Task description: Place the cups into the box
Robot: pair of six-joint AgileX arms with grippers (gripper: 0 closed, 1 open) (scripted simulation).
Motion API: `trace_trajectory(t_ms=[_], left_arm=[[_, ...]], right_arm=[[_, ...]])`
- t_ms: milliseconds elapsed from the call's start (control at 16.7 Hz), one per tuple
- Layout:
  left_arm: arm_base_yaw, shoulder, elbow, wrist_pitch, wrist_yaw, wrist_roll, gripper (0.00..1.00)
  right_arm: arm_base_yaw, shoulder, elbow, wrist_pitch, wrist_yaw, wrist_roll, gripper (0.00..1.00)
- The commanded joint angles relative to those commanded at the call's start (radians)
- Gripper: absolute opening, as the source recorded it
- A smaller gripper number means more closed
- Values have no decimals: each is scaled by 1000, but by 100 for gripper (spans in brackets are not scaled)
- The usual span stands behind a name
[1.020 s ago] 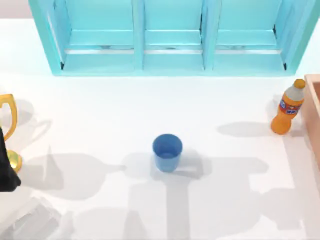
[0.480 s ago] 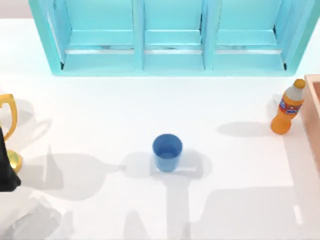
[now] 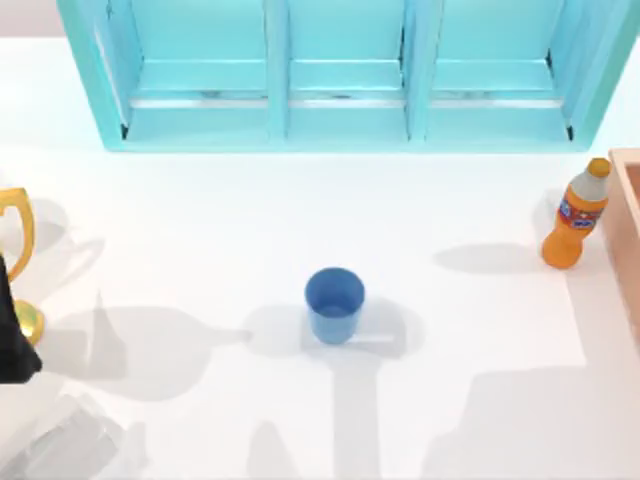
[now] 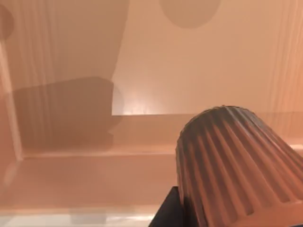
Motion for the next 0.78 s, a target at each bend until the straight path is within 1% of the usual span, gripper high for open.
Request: trace_trajectory(t_ms=[180, 480, 780], left_arm=[[0, 0, 0, 0, 0, 0, 100], [0, 0, 0, 0, 0, 0, 100], [0, 0, 0, 0, 0, 0, 100]], right_arm=[[-2, 1, -96, 94, 1, -6, 0], [-3, 1, -109, 107, 1, -7, 0], [-3, 1, -109, 107, 1, -7, 38]])
